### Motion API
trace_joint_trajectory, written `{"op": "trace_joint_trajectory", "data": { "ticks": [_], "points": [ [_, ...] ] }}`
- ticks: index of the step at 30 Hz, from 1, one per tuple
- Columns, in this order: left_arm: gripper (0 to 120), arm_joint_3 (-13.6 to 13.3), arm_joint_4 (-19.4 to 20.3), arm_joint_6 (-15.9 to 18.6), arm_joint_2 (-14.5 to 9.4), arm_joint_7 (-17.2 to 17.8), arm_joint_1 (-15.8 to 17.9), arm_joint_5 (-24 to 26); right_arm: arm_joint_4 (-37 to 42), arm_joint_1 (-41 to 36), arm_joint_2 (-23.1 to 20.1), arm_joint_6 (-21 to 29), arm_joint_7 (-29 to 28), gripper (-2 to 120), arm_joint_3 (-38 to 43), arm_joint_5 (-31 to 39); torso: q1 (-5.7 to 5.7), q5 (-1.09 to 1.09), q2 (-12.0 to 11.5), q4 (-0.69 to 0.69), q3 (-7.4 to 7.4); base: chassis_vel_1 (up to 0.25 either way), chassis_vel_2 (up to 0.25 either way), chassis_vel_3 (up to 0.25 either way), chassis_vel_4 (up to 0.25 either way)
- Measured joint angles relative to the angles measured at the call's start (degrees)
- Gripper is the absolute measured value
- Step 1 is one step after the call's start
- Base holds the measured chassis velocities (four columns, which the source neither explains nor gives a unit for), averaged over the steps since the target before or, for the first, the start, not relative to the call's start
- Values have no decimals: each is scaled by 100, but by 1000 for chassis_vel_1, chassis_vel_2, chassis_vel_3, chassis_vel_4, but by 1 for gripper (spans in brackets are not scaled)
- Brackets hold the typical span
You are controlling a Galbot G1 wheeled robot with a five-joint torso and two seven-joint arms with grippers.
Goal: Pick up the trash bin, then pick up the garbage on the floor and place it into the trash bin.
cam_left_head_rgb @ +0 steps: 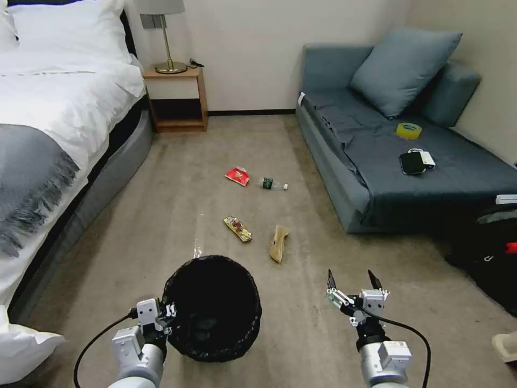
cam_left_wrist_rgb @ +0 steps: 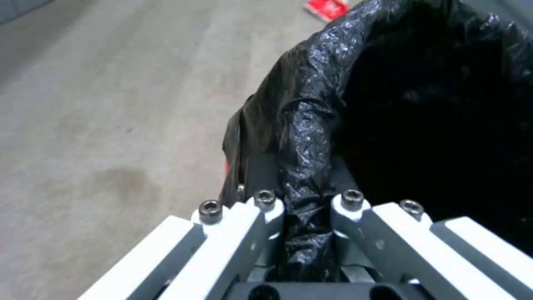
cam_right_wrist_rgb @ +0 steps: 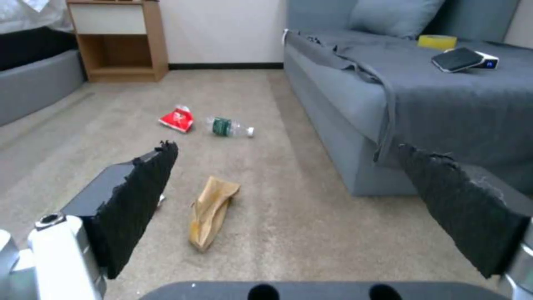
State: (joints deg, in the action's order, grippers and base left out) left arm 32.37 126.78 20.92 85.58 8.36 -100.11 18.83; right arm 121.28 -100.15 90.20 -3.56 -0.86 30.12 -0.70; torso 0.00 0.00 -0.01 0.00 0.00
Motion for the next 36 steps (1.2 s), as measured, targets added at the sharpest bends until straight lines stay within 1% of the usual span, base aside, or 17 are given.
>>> {"op": "trace_joint_trajectory", "data": {
  "ticks": [2, 3, 6, 8, 9, 11, 12, 13, 14, 16, 17, 18, 20, 25, 31, 36],
  "points": [
    [4, 64, -1, -72, 2, -178, -30, 105, 22, -19, 8, -5, 14, 100, -9, -13, 0, 0, 0, 0, 0, 0, 0, 0, 0],
    [4, 64, -1, -72, 2, -178, -30, 105, 22, -19, 8, -5, 14, 100, -9, -13, 0, 0, 0, 0, 0, 0, 0, 0, 0],
    [4, 177, -1, -86, -5, -279, -57, 284, 44, -38, 11, -32, 39, 100, -13, -59, 0, 0, 0, 0, 0, 0, 0, 0, 0],
    [4, 338, 33, -35, -15, -288, -85, 545, 69, -67, 9, -60, 53, 100, -16, -87, 0, 0, 0, 0, 0, 0, 0, 0, 0],
    [4, 338, 33, -35, -15, -288, -85, 545, 69, -67, 9, -60, 53, 100, -16, -87, 0, 0, 0, 0, 0, 0, 0, 0, 0],
    [4, 521, 96, 4, -25, -329, -139, 771, 80, -89, 5, -93, 75, 100, -19, -112, 0, 0, 0, 0, 0, 0, 0, 0, 0],
    [4, 662, 128, 15, -36, -359, -177, 906, 86, -104, 3, -114, 90, 100, -26, -141, 0, 0, 0, 0, 0, 0, 0, 0, 0],
    [4, 662, 128, 15, -36, -359, -177, 906, 86, -104, 3, -114, 90, 100, -26, -141, 0, 0, 0, 0, 0, 0, 0, 0, 0],
    [4, 723, 138, 21, -39, -365, -193, 961, 87, -109, 3, -118, 93, 100, -29, -150, 0, 0, 0, 0, 0, 0, 0, 0, 0],
    [4, 1046, 182, 59, -60, -387, -291, 1294, 90, -130, 6, -140, 116, 100, -55, -217, 0, 0, 0, 1, 0, 0, 0, 0, 0],
    [4, 1106, 187, 62, -66, -393, -310, 1352, 90, -130, 9, -144, 121, 100, -59, -232, 0, 0, 0, 1, 0, 0, 0, 0, 0],
    [4, 1106, 187, 62, -66, -393, -310, 1352, 90, -130, 9, -144, 121, 100, -59, -232, 0, 0, 0, 1, 0, 0, 0, 0, 0],
    [4, 1263, 188, 65, -109, -410, -352, 1518, 87, -129, 23, -167, 128, 100, -67, -267, 0, 0, 1, 1, 0, 0, 0, 0, 0],
    [4, 1290, 216, 109, -137, -426, -344, 1645, 58, -139, 41, -239, 169, 100, -67, -292, 0, 0, 1, 1, 0, 0, 0, 0, 0],
    [4, 1212, 255, 143, -96, -443, -323, 1657, 21, -143, 12, -294, 243, 100, -54, -286, 0, 0, 1, 0, 0, 0, 0, 0, 0],
    [4, 1246, 263, 149, -86, -445, -305, 1701, 3, -143, -3, -299, 289, 100, -56, -280, 0, 0, 1, 0, 0, 0, 0, 0, 0]
  ]
}}
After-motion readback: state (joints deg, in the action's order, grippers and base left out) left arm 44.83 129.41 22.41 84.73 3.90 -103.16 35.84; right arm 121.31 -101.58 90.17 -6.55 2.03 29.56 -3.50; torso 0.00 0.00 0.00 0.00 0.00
